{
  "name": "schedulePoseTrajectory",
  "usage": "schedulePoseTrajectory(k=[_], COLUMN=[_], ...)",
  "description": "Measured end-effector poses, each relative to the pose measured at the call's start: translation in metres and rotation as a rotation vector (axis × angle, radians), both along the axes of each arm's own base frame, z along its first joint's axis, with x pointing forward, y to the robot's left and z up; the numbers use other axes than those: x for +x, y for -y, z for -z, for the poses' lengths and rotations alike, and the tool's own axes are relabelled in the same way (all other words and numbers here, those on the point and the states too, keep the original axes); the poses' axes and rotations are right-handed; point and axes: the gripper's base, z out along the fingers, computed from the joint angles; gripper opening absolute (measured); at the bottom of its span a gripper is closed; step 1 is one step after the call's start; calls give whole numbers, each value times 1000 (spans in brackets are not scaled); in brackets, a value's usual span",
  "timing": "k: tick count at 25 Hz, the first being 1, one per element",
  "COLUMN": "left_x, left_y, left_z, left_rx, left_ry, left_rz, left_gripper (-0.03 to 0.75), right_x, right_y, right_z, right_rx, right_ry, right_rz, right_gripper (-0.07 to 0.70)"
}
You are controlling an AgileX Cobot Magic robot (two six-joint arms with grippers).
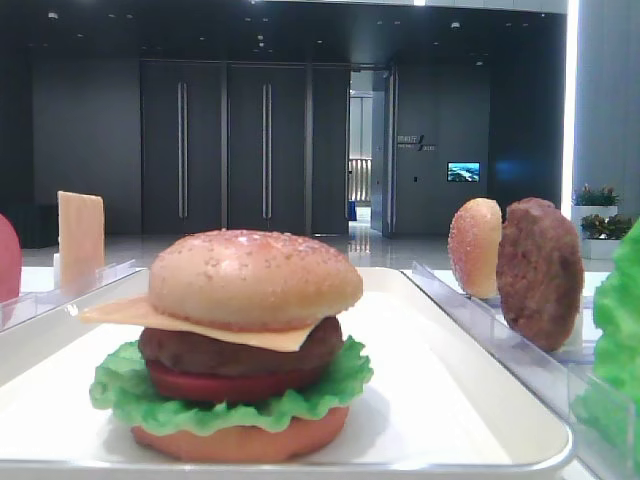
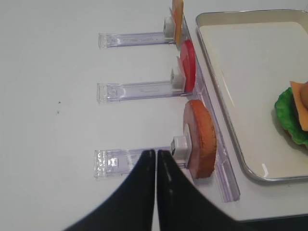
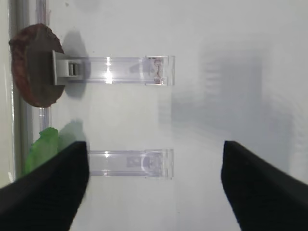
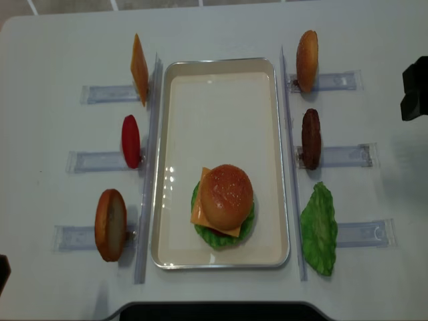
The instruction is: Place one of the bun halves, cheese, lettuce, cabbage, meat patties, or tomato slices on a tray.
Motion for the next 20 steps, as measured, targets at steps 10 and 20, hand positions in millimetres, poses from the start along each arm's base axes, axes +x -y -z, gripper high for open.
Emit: schedulePoseTrajectory(k=[10,20], left_x=[0,0], left_y=[0,0], left_z=[0,0], left_rx=[-1,-2], left_ry=[0,0], left_rz=[1,1], left_gripper=[0,0], right_x=[-79,-165], right_y=[9,15], right_z=[-4,1], right_rx=[-27,-2], right_ry=[169,511], right_rz=[21,26], right_gripper=[540,540])
